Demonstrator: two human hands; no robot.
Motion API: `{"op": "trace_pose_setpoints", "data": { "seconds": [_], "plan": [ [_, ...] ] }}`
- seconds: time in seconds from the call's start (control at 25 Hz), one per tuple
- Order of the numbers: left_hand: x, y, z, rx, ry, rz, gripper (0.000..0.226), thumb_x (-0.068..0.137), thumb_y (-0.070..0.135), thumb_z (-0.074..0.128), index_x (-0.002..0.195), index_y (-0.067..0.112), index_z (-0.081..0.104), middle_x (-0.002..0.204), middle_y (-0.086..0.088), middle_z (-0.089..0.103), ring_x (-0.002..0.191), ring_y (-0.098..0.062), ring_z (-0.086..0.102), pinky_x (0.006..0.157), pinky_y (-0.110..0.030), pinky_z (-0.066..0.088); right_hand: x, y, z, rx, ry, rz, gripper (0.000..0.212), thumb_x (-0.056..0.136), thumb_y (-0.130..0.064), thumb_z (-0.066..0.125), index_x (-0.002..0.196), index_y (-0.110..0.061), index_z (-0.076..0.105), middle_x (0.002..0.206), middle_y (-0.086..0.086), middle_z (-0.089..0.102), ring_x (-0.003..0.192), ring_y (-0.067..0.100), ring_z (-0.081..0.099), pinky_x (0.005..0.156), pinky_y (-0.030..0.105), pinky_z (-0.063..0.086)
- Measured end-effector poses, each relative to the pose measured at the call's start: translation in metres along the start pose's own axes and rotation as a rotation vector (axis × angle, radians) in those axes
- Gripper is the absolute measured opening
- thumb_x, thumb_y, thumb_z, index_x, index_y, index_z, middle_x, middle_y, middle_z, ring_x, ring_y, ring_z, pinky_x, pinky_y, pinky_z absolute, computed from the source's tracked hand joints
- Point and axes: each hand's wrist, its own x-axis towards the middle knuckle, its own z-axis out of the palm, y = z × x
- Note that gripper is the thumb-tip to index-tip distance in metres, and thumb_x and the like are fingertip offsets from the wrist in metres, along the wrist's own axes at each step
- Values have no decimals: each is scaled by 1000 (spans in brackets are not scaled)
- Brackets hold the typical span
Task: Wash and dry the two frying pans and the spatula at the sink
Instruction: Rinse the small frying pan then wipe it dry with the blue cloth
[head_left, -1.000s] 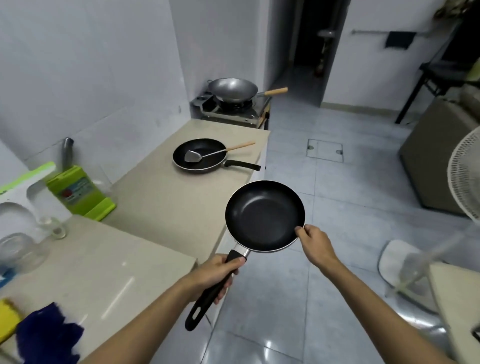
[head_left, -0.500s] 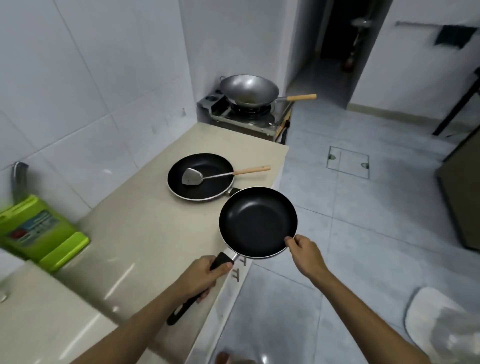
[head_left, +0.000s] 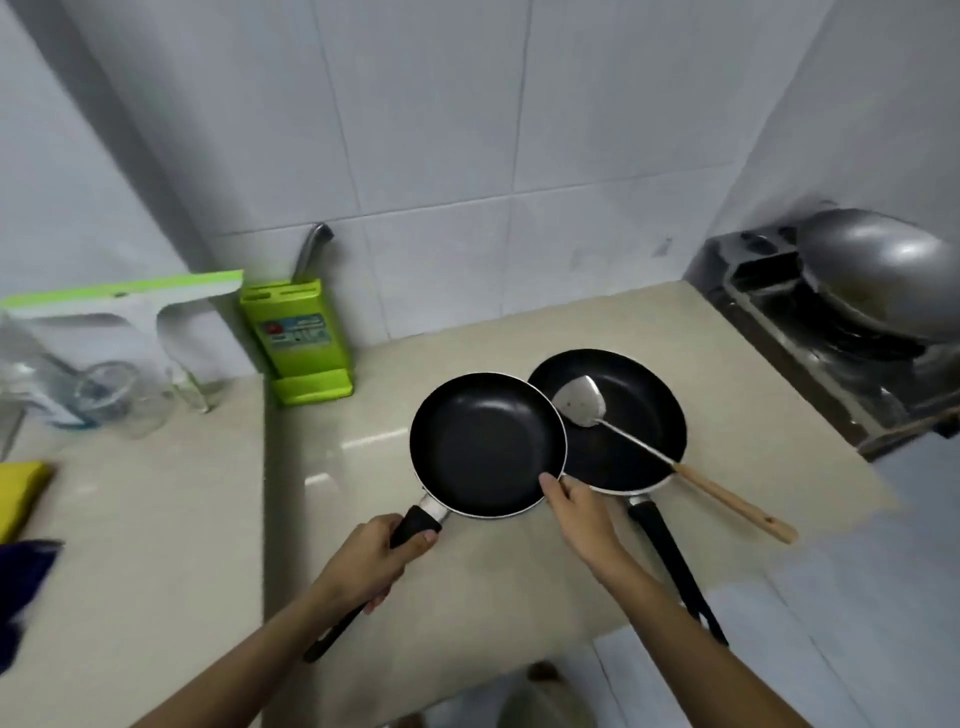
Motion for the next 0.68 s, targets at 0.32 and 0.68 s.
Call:
{"op": "trace_pose_setpoints", "data": {
  "seconds": [0.32, 0.68],
  "plan": [
    [-17, 6, 85, -254, 293, -263, 38, 93, 41, 57, 79, 8, 46, 52, -7, 51, 32, -20, 46, 36, -26, 36, 55, 26, 11, -78, -373, -42, 41, 94, -37, 53, 61, -18, 38, 56, -5, 39, 56, 13, 39, 57, 30, 31],
    [20, 12, 152, -381, 458, -349, 34, 93, 38, 58, 76, 11, 47, 50, -7, 52, 28, -16, 45, 34, -25, 36, 91, 50, 14, -174, -546, 154, 34, 97, -29, 44, 67, -14, 48, 58, 3, 46, 53, 19, 46, 53, 29, 39]
  ]
}}
